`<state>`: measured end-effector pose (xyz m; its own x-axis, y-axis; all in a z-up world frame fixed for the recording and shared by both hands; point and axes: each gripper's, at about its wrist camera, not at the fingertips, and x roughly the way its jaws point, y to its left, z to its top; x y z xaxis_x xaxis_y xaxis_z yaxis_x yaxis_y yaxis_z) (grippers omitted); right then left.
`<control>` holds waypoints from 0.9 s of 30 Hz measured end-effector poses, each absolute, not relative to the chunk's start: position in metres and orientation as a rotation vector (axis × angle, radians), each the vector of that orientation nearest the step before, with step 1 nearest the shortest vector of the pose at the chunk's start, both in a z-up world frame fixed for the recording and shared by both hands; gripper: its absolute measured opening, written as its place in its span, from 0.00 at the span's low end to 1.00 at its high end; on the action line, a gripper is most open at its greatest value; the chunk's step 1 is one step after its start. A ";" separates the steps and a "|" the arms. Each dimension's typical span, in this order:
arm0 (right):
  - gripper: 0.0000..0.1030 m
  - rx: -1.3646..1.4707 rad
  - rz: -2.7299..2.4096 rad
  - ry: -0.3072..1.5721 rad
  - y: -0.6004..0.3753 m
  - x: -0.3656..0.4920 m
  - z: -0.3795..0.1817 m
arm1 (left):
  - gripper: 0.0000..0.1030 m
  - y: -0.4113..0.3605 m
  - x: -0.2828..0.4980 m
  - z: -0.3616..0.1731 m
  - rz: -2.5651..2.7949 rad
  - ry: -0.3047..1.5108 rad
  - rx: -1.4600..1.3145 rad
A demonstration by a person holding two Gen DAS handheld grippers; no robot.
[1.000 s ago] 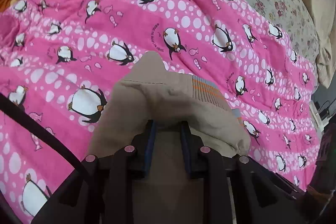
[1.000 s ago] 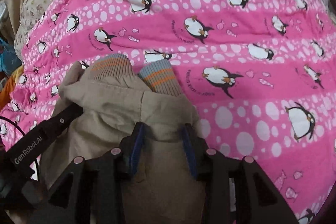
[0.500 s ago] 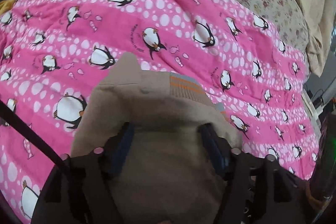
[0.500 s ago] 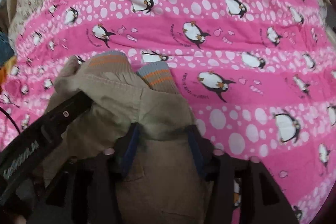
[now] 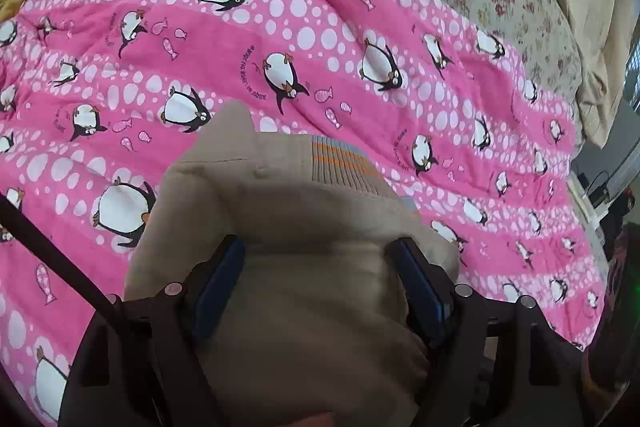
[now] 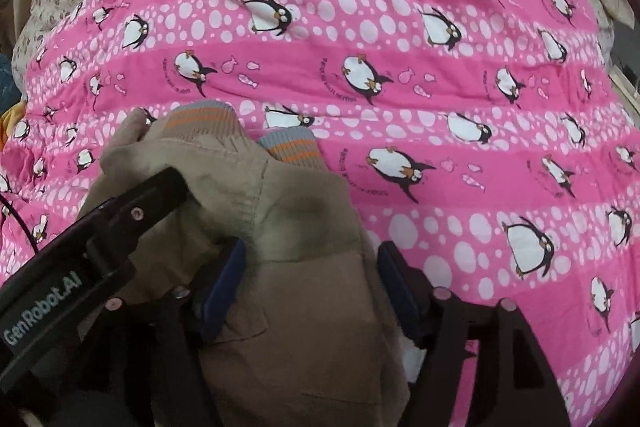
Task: Fold large clothes
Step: 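Lower the folded jacket onto the quilt and open both grippers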
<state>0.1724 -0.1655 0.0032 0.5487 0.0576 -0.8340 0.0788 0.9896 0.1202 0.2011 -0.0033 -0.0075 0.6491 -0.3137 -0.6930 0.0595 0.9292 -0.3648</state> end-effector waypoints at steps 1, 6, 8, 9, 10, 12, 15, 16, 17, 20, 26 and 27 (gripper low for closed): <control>0.75 0.176 -0.009 1.004 -0.169 0.173 0.001 | 0.59 -0.005 0.202 -0.007 -0.214 0.848 -0.311; 0.75 0.187 -0.004 1.021 -0.170 0.175 -0.004 | 0.60 -0.008 0.202 -0.007 -0.211 0.860 -0.281; 0.75 0.179 -0.007 1.018 -0.169 0.175 -0.005 | 0.60 -0.008 0.202 -0.007 -0.211 0.858 -0.283; 0.75 0.177 -0.007 1.017 -0.168 0.175 -0.004 | 0.60 -0.009 0.201 -0.006 -0.210 0.857 -0.278; 0.76 0.175 -0.009 1.016 -0.168 0.175 -0.004 | 0.60 -0.009 0.200 -0.005 -0.207 0.856 -0.272; 0.76 0.159 -0.017 1.010 -0.167 0.174 -0.002 | 0.60 -0.011 0.198 -0.001 -0.207 0.853 -0.257; 0.76 0.150 -0.019 0.990 -0.168 0.167 0.007 | 0.60 -0.012 0.191 0.013 -0.188 0.850 -0.243; 0.76 0.161 -0.012 0.982 -0.170 0.164 0.013 | 0.60 -0.011 0.186 0.022 -0.187 0.842 -0.246; 0.76 0.173 -0.002 0.972 -0.172 0.160 0.019 | 0.60 -0.010 0.180 0.032 -0.191 0.827 -0.248; 0.76 0.148 0.022 0.923 -0.173 0.137 0.048 | 0.60 -0.002 0.151 0.068 -0.186 0.751 -0.231; 0.76 0.049 0.075 0.834 -0.172 0.071 0.105 | 0.60 0.010 0.080 0.098 -0.101 0.723 -0.137; 0.76 0.041 0.093 0.819 -0.172 0.059 0.112 | 0.60 0.011 0.064 0.099 -0.087 0.725 -0.116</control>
<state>0.0586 -0.1720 0.1121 0.6788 0.0989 -0.7276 -0.0668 0.9951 0.0730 0.0640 0.0108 0.0987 0.7450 -0.1197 -0.6562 0.0391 0.9899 -0.1361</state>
